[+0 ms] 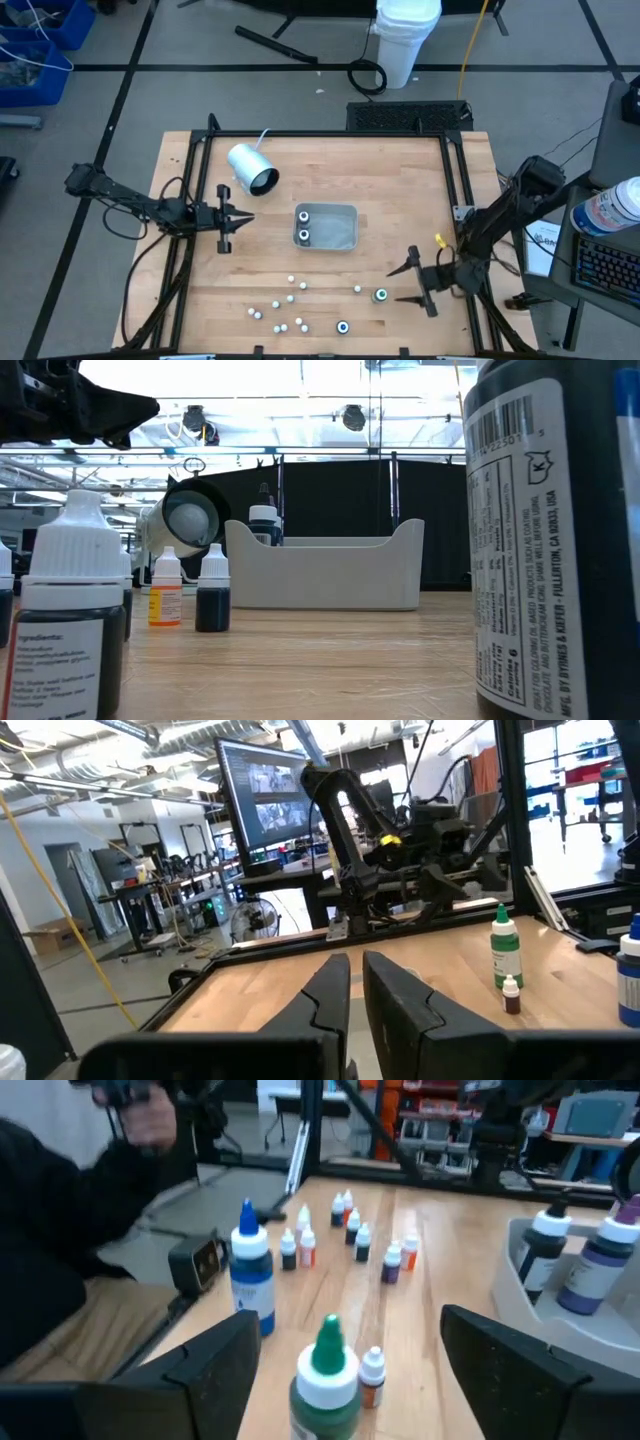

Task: Pick & Place food coloring
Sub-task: Put the big green food coloring bottle into the gray bin

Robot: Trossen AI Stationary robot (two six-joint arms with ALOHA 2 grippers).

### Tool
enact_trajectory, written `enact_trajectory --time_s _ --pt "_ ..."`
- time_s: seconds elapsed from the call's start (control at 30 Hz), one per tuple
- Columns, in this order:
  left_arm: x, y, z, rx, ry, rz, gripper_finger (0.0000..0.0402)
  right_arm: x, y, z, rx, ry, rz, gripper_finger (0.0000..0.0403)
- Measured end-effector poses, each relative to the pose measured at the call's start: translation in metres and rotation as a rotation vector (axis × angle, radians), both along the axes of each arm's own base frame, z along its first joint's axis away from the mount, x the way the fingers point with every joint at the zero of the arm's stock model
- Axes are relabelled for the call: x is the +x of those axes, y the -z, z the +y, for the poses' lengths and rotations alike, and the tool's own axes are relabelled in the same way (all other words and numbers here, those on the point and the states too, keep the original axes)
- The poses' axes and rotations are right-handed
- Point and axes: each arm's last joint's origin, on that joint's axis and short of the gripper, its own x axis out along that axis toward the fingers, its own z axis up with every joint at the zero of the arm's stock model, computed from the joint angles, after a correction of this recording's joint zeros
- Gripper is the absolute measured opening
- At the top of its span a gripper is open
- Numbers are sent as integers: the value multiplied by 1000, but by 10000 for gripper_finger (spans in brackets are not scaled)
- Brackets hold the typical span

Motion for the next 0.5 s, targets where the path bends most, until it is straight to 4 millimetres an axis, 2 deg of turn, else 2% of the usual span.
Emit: enact_trajectory --time_s 0.17,0.5 --pt "0 1 0 1 0 8 32 10 5 11 -27 14 46 317" --pt "0 1 0 2 0 15 36 16 17 8 2 62 94 324"
